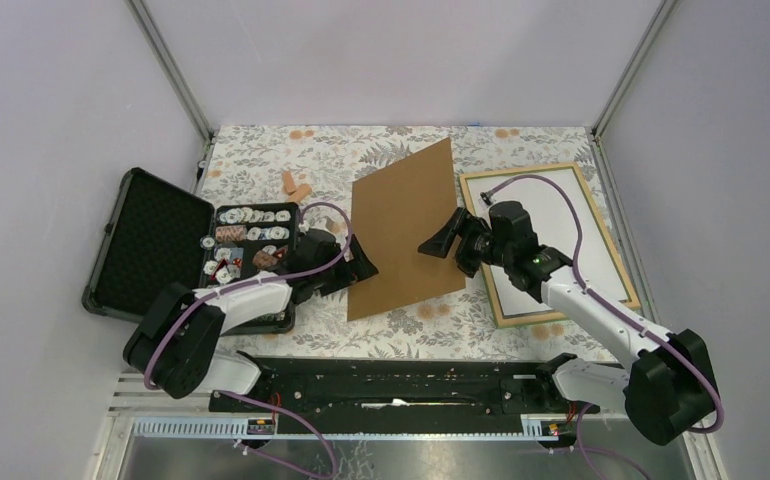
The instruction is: Put the photo into the frame
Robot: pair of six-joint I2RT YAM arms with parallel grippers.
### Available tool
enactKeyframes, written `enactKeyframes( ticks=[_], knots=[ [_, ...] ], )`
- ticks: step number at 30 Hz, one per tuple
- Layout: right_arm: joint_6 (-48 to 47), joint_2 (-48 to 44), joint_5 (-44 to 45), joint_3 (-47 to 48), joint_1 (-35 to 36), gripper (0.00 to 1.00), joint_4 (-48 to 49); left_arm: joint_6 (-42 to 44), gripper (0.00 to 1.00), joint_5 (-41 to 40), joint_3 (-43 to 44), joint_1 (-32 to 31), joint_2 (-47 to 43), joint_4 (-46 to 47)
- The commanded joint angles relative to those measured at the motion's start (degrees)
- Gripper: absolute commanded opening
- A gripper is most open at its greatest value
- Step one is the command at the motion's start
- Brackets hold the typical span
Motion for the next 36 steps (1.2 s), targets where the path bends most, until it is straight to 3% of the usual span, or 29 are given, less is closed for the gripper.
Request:
enactKeyframes(
  ticks=[1,4,10,15,21,27,36],
  knots=[
    [-5.29,-3.05,5.68,5.13,0.71,0.75,-7.14,-0.17,0.98,3.75,-1.75,-1.03,-2.30,-4.20],
    [-5.36,-4.14,5.44,5.32,0.72,0.67,-7.23,0.82,0.98,3.17,-1.67,-1.08,-3.70,-4.87],
    [-8.04,-3.93,5.09,6.84,0.67,0.28,-9.28,4.24,0.99,-0.97,1.33,-1.08,-7.53,-11.47],
    [-17.09,-3.61,2.98,9.02,0.72,0.04,-11.05,7.47,0.98,-6.49,6.75,-0.74,-14.31,-20.10],
    [-32.33,-8.36,4.96,14.47,0.73,0.00,-19.12,15.94,0.99,-8.74,20.27,-0.29,-22.65,-29.31],
    [-51.00,-14.18,11.61,24.24,0.70,0.00,-33.54,23.99,0.99,-6.62,35.36,-0.26,-22.44,-33.33],
    [-58.58,-13.89,30.58,45.30,0.69,0.00,-51.01,27.95,0.99,-3.33,38.13,-0.27,-23.33,-27.79]
  ],
)
